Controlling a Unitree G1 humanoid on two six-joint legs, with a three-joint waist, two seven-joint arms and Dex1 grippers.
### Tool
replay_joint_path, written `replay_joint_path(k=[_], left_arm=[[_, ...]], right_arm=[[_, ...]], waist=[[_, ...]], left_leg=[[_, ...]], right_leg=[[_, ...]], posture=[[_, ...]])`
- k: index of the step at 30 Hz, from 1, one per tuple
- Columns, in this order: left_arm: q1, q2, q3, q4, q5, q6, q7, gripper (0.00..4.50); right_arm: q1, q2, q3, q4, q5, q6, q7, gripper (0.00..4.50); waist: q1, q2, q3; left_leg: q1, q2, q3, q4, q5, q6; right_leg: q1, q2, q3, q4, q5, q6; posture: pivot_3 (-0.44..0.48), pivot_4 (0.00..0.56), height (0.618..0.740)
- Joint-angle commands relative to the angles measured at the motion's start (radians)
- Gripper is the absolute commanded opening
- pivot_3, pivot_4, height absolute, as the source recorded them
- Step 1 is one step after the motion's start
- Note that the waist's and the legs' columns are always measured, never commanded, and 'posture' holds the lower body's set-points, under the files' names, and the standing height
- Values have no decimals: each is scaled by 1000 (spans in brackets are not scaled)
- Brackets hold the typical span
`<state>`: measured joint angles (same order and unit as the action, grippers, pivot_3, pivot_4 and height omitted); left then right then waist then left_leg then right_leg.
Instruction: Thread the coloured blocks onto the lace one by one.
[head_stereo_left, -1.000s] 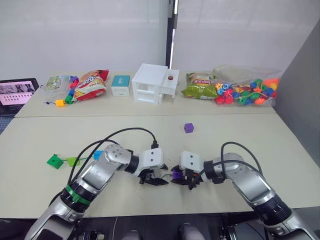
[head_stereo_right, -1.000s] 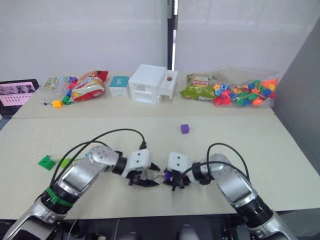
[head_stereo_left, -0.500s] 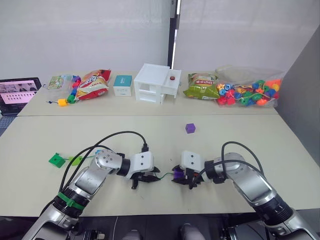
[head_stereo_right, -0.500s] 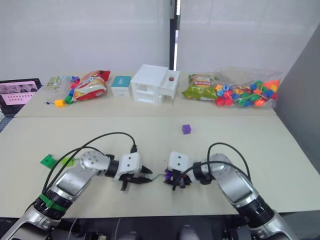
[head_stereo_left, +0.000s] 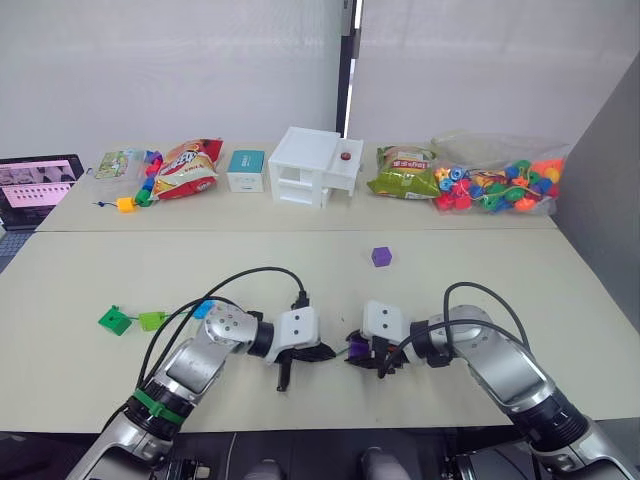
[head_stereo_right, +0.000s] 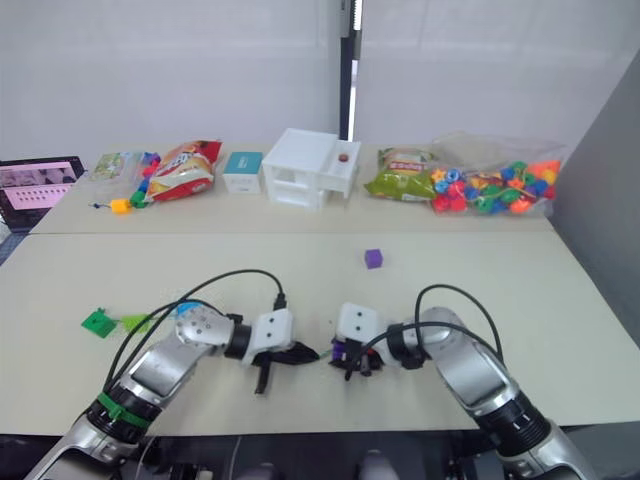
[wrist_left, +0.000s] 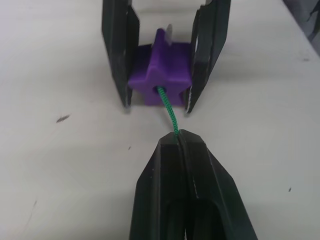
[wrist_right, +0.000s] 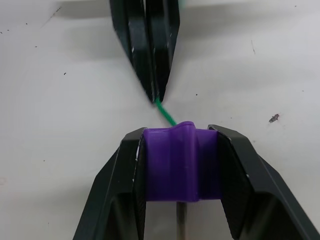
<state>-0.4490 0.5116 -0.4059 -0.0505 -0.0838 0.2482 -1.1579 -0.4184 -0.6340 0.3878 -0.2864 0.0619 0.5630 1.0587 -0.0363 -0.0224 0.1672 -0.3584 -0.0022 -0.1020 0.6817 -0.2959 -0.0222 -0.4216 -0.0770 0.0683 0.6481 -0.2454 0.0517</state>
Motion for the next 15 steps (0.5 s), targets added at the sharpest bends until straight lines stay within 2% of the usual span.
replay_joint_path(k=[1, 11, 13, 15], left_arm=[[-33, -25, -3, -35, -9, 16, 10, 0], [-21, -7, 6, -80, -13, 79, 14, 0], [-20, 4, 16, -89, -22, 101, 13, 534], [-17, 28, 25, -105, -39, 124, -12, 1132]], right_arm=[[-5, 4, 9, -31, 7, 7, -6, 1377], [-12, 11, 21, -27, 6, 26, -6, 1377], [-10, 15, 17, -29, 8, 39, -15, 1377], [-5, 24, -6, -38, 20, 58, -37, 2418]], waist=[[0, 0, 0], [-5, 0, 0], [-5, 0, 0], [-7, 0, 0]], left_leg=[[0, 0, 0, 0, 0, 0], [0, 0, 0, 0, 0, 0], [1, 0, 0, 0, 0, 0], [1, 0, 0, 0, 0, 0]], right_leg=[[0, 0, 0, 0, 0, 0], [0, 0, 0, 0, 0, 0], [0, 0, 0, 0, 0, 0], [0, 0, 0, 0, 0, 0]], posture=[[0, 150, 740], [0, 150, 740], [0, 150, 740], [0, 150, 740]])
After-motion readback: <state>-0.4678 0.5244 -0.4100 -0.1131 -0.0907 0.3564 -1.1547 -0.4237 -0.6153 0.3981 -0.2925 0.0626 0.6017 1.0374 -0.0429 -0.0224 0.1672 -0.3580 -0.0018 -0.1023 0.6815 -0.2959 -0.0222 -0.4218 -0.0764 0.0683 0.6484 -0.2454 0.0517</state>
